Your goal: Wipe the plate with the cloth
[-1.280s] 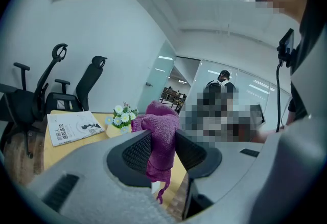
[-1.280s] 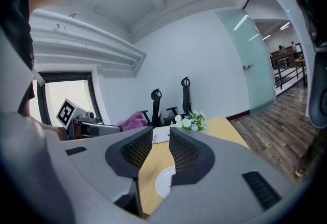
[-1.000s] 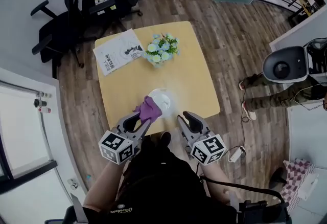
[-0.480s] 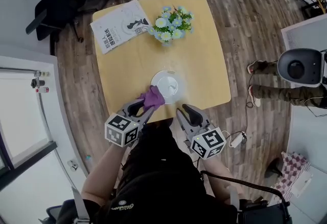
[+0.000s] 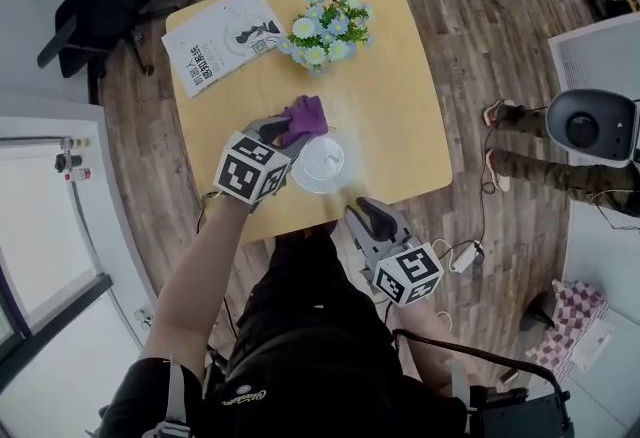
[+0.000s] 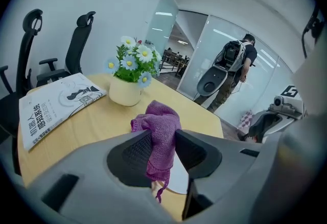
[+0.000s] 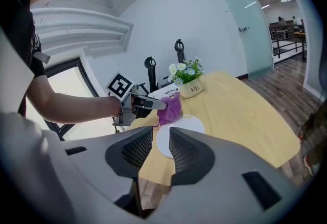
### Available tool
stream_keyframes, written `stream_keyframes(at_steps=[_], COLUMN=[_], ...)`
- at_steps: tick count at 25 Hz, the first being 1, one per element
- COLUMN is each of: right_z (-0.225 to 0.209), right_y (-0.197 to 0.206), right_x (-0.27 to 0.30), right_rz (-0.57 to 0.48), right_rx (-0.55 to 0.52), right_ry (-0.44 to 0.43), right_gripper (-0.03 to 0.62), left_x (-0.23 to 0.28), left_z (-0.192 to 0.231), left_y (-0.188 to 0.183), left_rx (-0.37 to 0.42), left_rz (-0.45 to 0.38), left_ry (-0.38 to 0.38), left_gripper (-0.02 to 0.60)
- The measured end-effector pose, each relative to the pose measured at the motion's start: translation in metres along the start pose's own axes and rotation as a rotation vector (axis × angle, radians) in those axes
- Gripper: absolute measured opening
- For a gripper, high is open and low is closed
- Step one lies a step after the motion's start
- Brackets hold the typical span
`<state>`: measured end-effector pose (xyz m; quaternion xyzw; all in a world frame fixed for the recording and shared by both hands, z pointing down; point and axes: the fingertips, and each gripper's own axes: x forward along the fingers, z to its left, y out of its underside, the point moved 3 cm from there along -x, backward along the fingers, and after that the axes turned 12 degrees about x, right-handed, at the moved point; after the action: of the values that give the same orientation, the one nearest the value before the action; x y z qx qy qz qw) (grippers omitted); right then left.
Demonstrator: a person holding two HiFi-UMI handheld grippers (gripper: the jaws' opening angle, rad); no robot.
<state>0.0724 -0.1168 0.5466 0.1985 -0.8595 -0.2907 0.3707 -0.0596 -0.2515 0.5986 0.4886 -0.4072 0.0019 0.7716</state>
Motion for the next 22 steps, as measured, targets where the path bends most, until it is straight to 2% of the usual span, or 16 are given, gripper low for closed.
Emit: stream_keyframes(at_steps=[13,22], right_z=[0.002,0.001], right_y=[0.002,0.001], right_x=[0.004,0.005], right_rz=[0.000,-0.003], right_rx=[0.024,0.027], right_ry=[-0.026,-0.026], right_gripper=[0.104,0.104], left_x=[-0.026,-0.049], left_z=[-0.048,-0.093], left_y=[0.054,0.087], left_rx=[-0.081,-0.155], left_rz=[0.057,0.090], left_ry=[0.033,0.095], left_gripper=[0.138,0.138])
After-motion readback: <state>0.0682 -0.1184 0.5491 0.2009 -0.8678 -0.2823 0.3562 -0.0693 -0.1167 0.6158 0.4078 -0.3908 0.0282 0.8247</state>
